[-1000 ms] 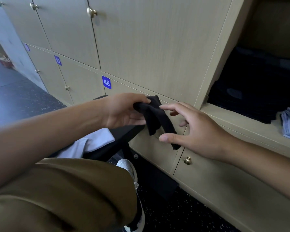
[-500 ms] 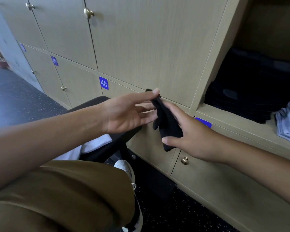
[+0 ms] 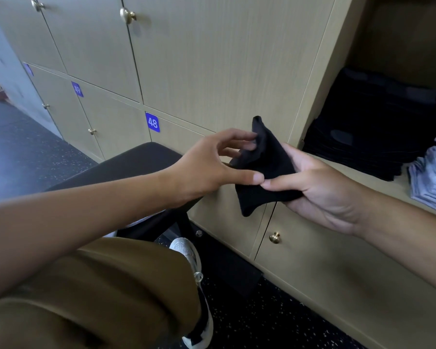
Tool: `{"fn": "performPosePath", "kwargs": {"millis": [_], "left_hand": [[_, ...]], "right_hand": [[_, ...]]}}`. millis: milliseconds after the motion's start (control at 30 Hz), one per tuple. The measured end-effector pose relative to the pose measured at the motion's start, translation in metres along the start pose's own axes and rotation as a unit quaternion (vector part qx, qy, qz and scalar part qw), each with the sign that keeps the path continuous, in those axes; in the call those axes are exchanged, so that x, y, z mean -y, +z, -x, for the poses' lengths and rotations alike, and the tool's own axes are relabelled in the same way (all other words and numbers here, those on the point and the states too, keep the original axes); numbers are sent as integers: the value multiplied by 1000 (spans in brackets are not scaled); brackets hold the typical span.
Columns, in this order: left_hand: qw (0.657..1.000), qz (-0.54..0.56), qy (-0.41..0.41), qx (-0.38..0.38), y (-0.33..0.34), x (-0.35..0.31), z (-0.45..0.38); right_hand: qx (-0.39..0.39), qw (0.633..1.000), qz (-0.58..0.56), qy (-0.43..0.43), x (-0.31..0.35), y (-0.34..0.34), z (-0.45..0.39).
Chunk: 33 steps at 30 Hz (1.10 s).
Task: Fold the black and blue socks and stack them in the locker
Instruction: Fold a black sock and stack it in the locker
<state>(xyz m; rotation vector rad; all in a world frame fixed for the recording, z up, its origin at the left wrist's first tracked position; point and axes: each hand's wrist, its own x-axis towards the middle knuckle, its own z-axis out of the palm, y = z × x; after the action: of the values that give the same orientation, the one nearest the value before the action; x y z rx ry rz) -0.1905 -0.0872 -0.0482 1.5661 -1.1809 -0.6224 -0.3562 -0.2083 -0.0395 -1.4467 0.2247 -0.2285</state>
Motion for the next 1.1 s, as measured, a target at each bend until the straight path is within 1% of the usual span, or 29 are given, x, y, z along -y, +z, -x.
{"fn": "performPosePath", "kwargs": {"millis": [67, 167, 300, 400, 567, 633, 733, 933, 1033, 1100], "left_hand": [[1000, -12, 18, -22, 5, -2, 1], [998, -41, 32, -32, 8, 0, 1], [990, -109, 55, -69, 9, 3, 1], [991, -86, 42, -97, 5, 4, -2], [986, -41, 26, -161, -14, 4, -9], [982, -48, 22, -181, -21, 2, -11], [980, -43, 7, -194, -30, 2, -9], [978, 11, -45, -202, -41, 9, -10], [978, 38, -59, -194, -42, 9, -11], [980, 75, -60, -173, -43, 8, -11]], "right_hand": [[18, 1000, -11, 5, 3, -1, 2], [40, 999, -5, 14, 7, -2, 6], [21, 999, 2, 44, 7, -4, 10], [-13, 996, 43, 74, 6, -7, 12], [-120, 979, 126, 103, 3, -20, 19], [-162, 970, 143, 111, 3, -27, 22], [-201, 957, 171, 118, 5, -35, 27], [-254, 957, 107, 89, 6, -45, 32], [-275, 955, 104, 50, 9, -49, 34], [-294, 952, 87, 17, 12, -51, 36]]}}
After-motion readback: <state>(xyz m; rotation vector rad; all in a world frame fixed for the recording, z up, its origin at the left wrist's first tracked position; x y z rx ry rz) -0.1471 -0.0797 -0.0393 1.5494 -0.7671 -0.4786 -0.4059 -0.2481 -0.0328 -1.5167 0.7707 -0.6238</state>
